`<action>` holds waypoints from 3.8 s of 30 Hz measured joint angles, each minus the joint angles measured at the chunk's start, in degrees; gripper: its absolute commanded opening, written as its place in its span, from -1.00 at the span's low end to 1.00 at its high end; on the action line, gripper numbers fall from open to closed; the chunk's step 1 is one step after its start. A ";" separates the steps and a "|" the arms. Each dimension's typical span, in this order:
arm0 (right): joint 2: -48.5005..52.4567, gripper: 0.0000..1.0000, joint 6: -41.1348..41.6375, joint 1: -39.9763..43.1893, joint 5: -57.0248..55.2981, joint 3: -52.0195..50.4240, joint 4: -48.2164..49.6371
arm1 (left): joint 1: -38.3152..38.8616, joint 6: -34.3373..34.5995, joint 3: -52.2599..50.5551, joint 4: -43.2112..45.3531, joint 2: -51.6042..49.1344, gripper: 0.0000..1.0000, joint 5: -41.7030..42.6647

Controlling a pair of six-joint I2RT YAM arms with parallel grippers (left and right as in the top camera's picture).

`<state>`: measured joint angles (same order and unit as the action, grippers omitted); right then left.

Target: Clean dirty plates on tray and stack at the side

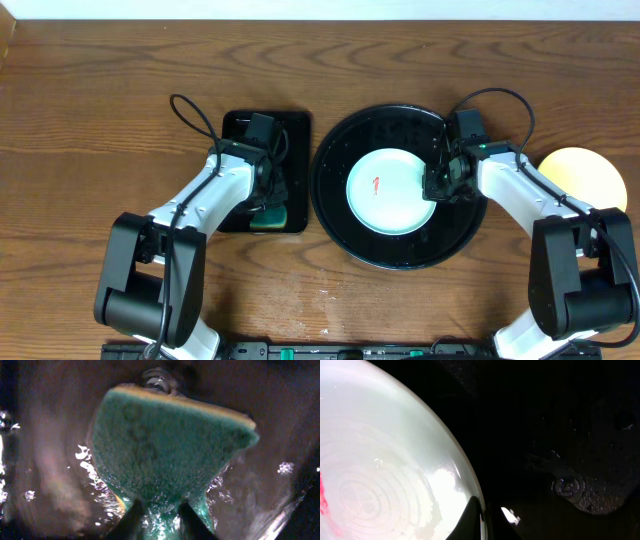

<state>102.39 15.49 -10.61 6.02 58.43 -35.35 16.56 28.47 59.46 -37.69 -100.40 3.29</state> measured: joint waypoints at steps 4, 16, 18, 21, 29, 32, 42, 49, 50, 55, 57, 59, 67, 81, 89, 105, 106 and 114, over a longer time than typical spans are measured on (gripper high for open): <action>0.00 -0.98 0.00 0.00 0.00 0.00 0.00 | 0.00 -0.48 0.07 -0.09 0.00 -0.85 -0.02; 0.00 -0.98 0.00 0.00 0.00 0.00 0.00 | 0.00 -2.69 2.80 -6.29 3.76 0.08 0.26; -0.02 -0.97 0.00 0.00 0.00 0.00 0.00 | 0.00 -2.14 1.77 -3.50 3.74 0.08 0.28; 0.00 -0.98 0.00 0.00 0.00 0.00 0.00 | 0.00 -1.46 -0.52 -0.04 3.08 0.03 0.44; 0.00 -0.98 0.00 0.00 0.00 0.00 0.00 | -0.04 -0.83 -2.86 3.67 0.74 -0.85 1.07; 0.00 -0.98 0.00 0.00 0.00 0.00 0.00 | -0.07 -0.96 -2.27 2.38 0.74 -0.85 1.09; 0.00 -0.98 0.00 0.00 0.00 0.00 0.02 | 0.11 -2.45 5.66 -7.23 5.40 -0.85 -1.16; 0.00 -0.98 -0.07 0.00 0.00 0.00 0.00 | 1.42 -3.02 6.75 -5.68 6.27 -0.85 -2.38; 0.00 -0.98 -0.31 0.00 0.02 0.00 0.02 | 1.77 -3.02 7.08 -5.11 6.27 -0.85 -1.33; 0.07 -0.97 -4.59 0.04 1.79 0.00 0.55 | 4.63 -3.02 8.90 2.03 6.27 -0.85 5.09; 0.22 -0.97 -5.79 0.00 2.56 0.00 0.72 | 6.56 -2.91 9.20 5.25 6.25 -0.85 7.56; 0.24 -0.97 -6.64 0.02 2.89 0.00 0.76 | 8.76 -2.47 9.27 7.93 5.81 -0.85 9.25; 0.33 -0.98 -7.10 -0.02 3.63 0.00 1.05 | 18.14 1.11 9.38 18.43 -2.14 -0.85 11.89; 0.35 -0.98 -7.06 -0.98 4.13 0.00 0.98 | 24.68 5.97 11.76 21.18 -13.44 -0.85 14.56; 0.37 -0.98 -6.97 -2.19 5.57 0.00 -0.02 | 21.62 6.01 16.13 5.88 -13.38 -0.86 0.83; 0.37 -0.98 -6.93 -2.49 5.57 0.00 0.00 | 22.56 5.73 17.14 9.33 -14.08 -0.84 3.96; 0.37 -0.98 -6.93 -2.47 5.55 0.00 0.00 | 22.60 6.19 17.09 10.84 -14.38 -0.83 5.81; 0.37 -0.98 -6.95 -2.47 4.68 0.11 -0.57 | 23.47 10.38 17.07 17.66 -16.61 -0.82 16.24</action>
<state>102.76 8.54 -13.08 10.70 58.54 -35.92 40.03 38.85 76.53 -20.03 -117.01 19.53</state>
